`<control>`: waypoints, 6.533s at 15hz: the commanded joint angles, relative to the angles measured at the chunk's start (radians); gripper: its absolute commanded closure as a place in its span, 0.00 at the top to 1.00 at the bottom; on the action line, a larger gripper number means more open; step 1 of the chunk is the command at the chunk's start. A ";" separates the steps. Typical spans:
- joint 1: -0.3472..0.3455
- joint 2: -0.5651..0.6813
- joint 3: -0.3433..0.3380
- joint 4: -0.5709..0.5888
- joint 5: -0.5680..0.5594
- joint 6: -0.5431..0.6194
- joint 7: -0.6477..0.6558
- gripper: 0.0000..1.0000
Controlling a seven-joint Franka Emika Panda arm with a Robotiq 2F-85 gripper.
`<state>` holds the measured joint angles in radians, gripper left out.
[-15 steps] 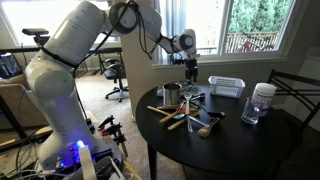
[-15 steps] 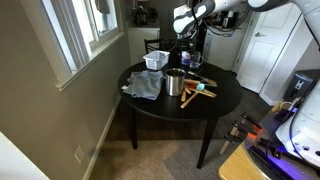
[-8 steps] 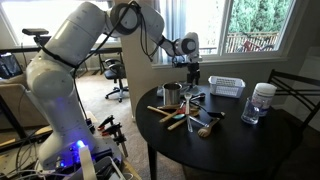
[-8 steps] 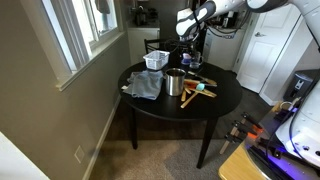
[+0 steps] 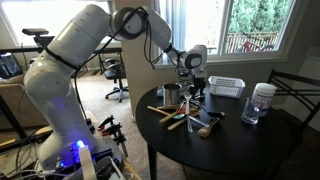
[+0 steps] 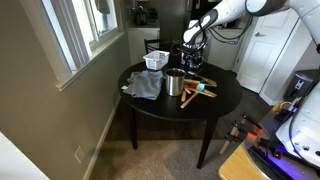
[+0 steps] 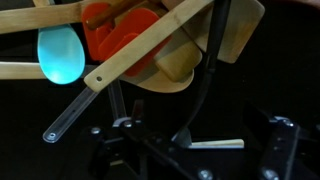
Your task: Put the black spatula in the silver tin
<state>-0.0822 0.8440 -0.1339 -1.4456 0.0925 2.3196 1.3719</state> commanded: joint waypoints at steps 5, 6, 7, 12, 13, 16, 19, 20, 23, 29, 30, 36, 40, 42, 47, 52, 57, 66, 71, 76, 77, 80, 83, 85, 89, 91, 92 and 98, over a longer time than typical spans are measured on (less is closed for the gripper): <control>-0.126 0.141 0.086 0.085 0.231 0.005 -0.114 1.00; -0.135 0.164 0.088 0.110 0.247 -0.003 -0.119 1.00; -0.142 0.186 0.090 0.133 0.259 -0.006 -0.118 1.00; -0.158 0.253 0.092 0.221 0.281 -0.007 -0.115 1.00; -0.159 0.263 0.093 0.238 0.282 -0.009 -0.113 1.00; -0.161 0.291 0.093 0.278 0.283 -0.019 -0.107 1.00; -0.167 0.309 0.100 0.305 0.283 -0.028 -0.116 0.74; -0.170 0.314 0.102 0.312 0.283 -0.030 -0.118 0.67; -0.176 0.321 0.107 0.325 0.282 -0.037 -0.118 0.47; -0.174 0.167 0.099 0.193 0.263 0.005 -0.119 0.09; -0.177 0.144 0.103 0.178 0.265 0.006 -0.129 0.08; -0.164 0.080 0.085 0.154 0.278 -0.014 -0.128 0.29; -0.156 0.097 0.075 0.171 0.270 -0.031 -0.107 0.44; -0.155 0.118 0.072 0.186 0.270 -0.040 -0.100 0.57; -0.162 0.177 0.074 0.221 0.275 -0.045 -0.105 0.90; -0.167 0.224 0.069 0.250 0.273 -0.057 -0.097 1.00; -0.174 0.268 0.060 0.280 0.270 -0.064 -0.098 0.74; -0.186 0.282 0.058 0.274 0.273 -0.052 -0.111 0.15; -0.190 0.270 0.058 0.270 0.273 -0.048 -0.113 0.08; -0.180 0.187 0.044 0.194 0.260 0.036 -0.111 0.08; -0.172 0.169 0.034 0.174 0.255 0.072 -0.109 0.08; -0.130 0.100 -0.011 0.090 0.228 0.215 -0.095 0.08; -0.079 0.044 -0.062 0.014 0.203 0.332 -0.084 0.08; -0.032 0.016 -0.112 -0.034 0.166 0.378 -0.070 0.08; 0.067 -0.009 -0.226 -0.103 0.076 0.420 -0.024 0.08; 0.109 -0.013 -0.272 -0.127 0.037 0.426 0.002 0.08; 0.126 -0.013 -0.290 -0.135 0.020 0.428 0.013 0.08; 0.225 0.004 -0.396 -0.175 -0.064 0.469 0.107 0.08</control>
<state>0.0816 0.8797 -0.4693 -1.5420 0.0901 2.7214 1.3957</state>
